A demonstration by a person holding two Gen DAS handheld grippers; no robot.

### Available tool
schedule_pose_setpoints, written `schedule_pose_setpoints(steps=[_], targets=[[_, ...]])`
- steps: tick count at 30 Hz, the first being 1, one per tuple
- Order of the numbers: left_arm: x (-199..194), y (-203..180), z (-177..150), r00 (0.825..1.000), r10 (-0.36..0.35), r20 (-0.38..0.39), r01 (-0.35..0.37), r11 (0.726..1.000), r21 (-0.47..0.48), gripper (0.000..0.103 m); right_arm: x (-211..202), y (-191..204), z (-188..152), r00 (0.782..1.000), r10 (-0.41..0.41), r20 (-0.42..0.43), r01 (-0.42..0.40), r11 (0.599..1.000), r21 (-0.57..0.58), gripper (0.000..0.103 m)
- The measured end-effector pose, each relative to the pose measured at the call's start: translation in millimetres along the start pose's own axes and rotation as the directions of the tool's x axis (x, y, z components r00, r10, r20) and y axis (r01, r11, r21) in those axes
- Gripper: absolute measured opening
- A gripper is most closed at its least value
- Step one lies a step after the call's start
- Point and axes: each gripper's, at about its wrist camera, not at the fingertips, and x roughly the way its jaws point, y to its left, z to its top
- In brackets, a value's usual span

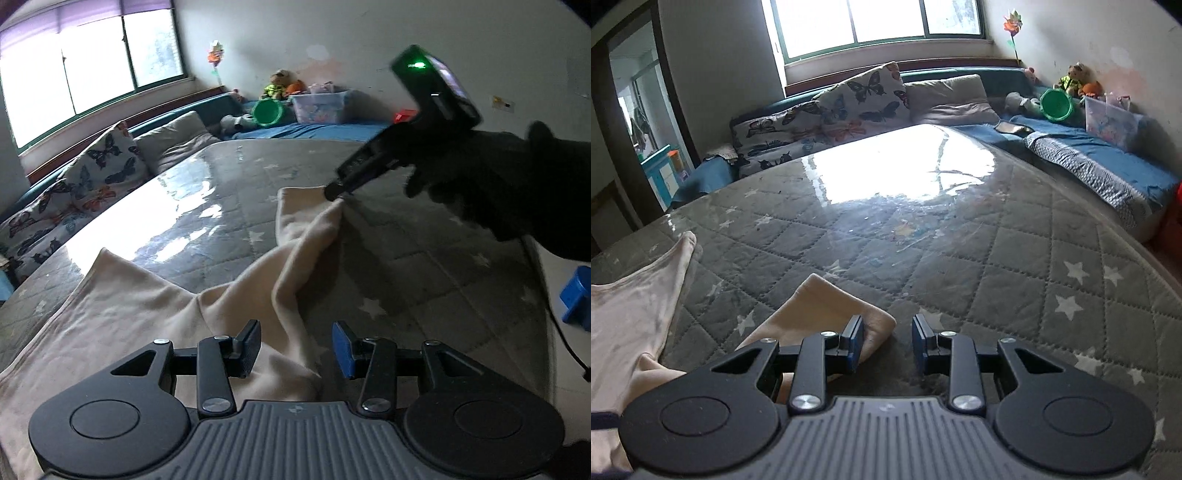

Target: Fold clothes

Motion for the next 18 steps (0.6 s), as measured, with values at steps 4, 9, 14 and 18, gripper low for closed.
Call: schedule_pose_setpoints(steps=[4,9,14,18], targets=[[8,1,0,1.0,-0.003,-0.022,0.003,1.0,-0.004,0.035,1,7,0,1.0,0.02,-0.008,-0.02,0.999,-0.04,0.011],[14,0,-1,1.0,-0.001,-0.01,0.001,1.0,0.001,0.007,-7,27,9,0.999,0.017,0.046,-0.01,0.99,-0.138,0.004],[5,-3,-4,0.999,-0.038,0.038,0.037,0.999,0.022,0.004,-49,51,27,0.965,0.076,0.253,-0.016,0.973,-0.231,0.004],[2,-4,-7,0.997,-0.067,0.049,0.065,0.997,0.041,0.004,-78,48,25,0.937,0.049,0.346,0.038,0.97,-0.24,0.005]])
